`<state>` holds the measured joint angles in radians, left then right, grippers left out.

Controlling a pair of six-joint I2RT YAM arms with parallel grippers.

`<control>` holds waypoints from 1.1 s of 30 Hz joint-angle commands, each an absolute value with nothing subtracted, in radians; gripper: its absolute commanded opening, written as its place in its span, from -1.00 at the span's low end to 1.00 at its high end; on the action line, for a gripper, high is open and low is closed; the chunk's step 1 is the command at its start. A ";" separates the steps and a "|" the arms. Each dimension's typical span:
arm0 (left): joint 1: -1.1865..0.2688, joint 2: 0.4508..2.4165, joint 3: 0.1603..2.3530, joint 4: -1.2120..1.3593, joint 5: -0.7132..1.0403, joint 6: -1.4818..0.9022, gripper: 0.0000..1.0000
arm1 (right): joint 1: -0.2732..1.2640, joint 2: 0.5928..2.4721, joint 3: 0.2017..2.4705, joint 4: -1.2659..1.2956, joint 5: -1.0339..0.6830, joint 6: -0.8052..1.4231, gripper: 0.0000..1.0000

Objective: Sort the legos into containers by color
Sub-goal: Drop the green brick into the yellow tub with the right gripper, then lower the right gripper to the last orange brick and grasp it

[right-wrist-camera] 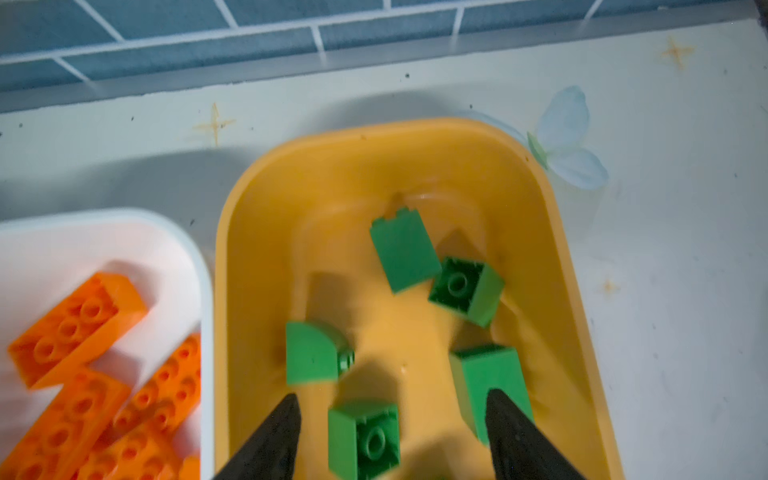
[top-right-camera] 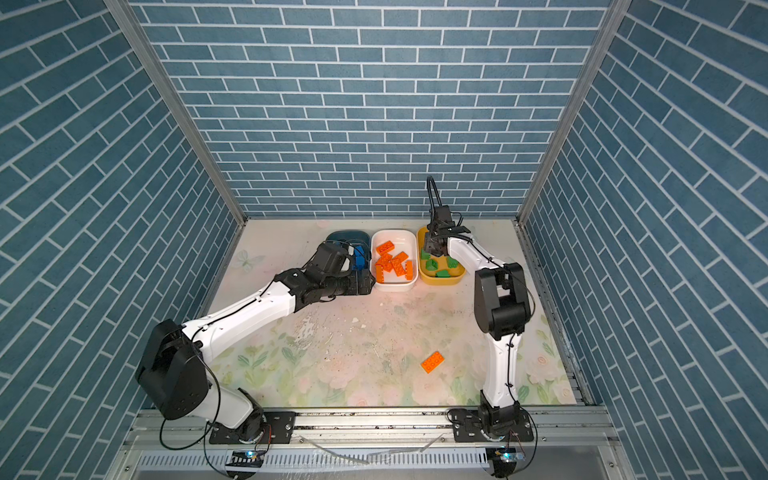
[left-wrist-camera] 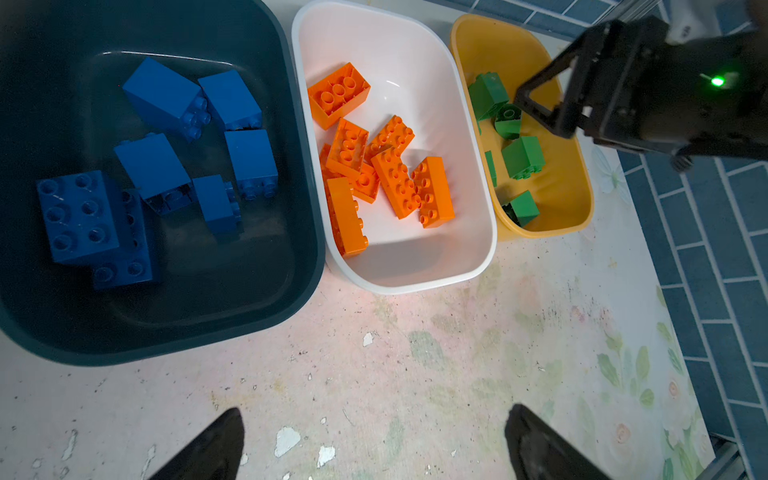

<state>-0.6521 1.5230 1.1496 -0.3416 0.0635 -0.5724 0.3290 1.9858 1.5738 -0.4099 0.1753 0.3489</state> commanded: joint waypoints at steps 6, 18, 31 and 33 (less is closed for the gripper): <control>-0.646 1.495 1.108 -0.262 0.204 -0.465 0.99 | 0.393 1.570 1.106 -0.455 0.089 0.508 0.98; -0.707 1.504 1.028 -0.305 0.214 -0.376 0.99 | 0.511 1.143 0.643 -0.655 -0.114 0.903 0.98; -0.707 1.462 0.912 -0.216 0.173 -0.414 0.99 | 0.653 1.167 0.644 -0.745 -0.142 1.114 0.90; -0.706 1.462 0.904 -0.209 0.168 -0.410 0.99 | 0.655 1.202 0.661 -0.728 -0.128 1.114 0.88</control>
<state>-0.7063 1.4780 0.9218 -0.2359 0.1875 -0.4110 0.6479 1.1683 0.6216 -0.6968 -0.1604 1.0344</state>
